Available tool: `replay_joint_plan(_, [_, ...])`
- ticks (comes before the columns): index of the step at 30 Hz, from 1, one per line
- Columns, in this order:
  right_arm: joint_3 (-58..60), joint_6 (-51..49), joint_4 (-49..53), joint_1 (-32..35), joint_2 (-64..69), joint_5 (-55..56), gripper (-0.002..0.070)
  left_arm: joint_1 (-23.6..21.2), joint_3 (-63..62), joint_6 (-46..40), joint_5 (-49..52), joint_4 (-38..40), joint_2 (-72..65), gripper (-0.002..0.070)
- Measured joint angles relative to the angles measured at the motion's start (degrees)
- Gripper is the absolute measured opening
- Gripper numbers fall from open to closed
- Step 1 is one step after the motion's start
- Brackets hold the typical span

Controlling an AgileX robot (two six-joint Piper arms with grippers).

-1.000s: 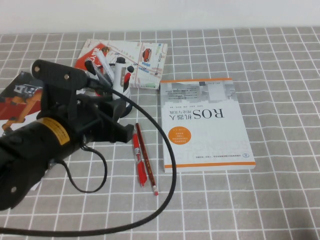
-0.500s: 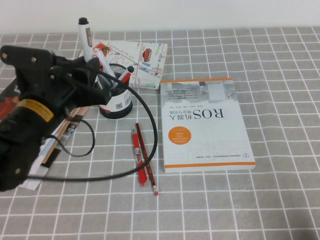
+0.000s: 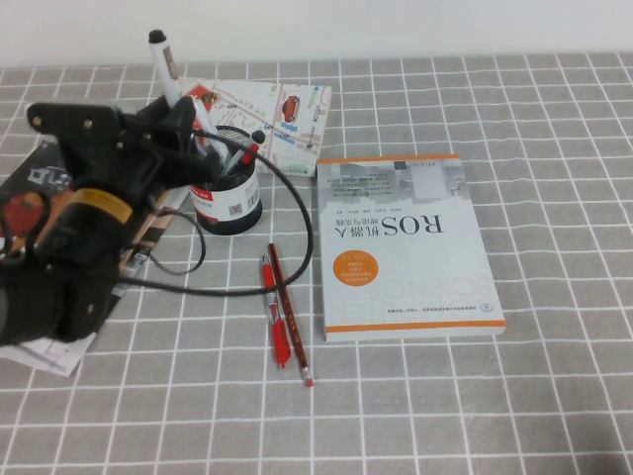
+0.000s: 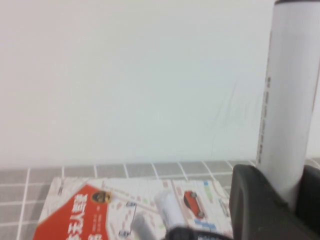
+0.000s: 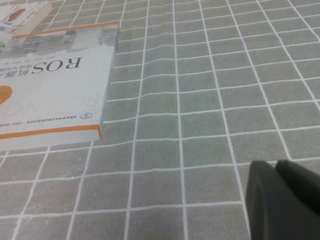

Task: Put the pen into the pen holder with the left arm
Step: Place the pen onto the pen holder

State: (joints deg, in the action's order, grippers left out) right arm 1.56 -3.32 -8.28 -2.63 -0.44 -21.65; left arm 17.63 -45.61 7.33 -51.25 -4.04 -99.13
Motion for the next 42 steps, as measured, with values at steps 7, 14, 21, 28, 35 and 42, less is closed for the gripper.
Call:
replay_joint_plan(7, [0.00,0.00,0.00,0.00,0.00,0.00,-0.0015,-0.14,-4.87,0.00,0.28,0.00,-3.95,0.0118])
replay_joint_plan(14, [0.00,0.00,0.00,0.00,0.00,0.00,-0.0015,-0.36,-6.46,0.00,0.84,0.00,-6.98,0.0118])
replay_joint_plan(21, [0.00,0.00,0.00,0.00,0.00,0.00,-0.0015,-0.36,-8.09,0.00,1.81,0.28,-9.69,0.0118])
replay_joint_plan(28, [0.00,0.00,0.00,0.00,0.00,0.00,-0.0015,-0.36,-8.19,0.00,5.15,0.34,-9.81,0.0118])
replay_joint_plan(35, [0.00,0.00,0.00,0.00,0.00,0.00,-0.0015,-0.36,-8.28,1.62,5.91,0.34,-9.81,0.0118])
replay_joint_plan(42, [0.00,0.00,0.00,0.00,0.00,0.00,-0.0015,-0.36,-8.41,1.97,7.66,0.34,-9.69,0.0202])
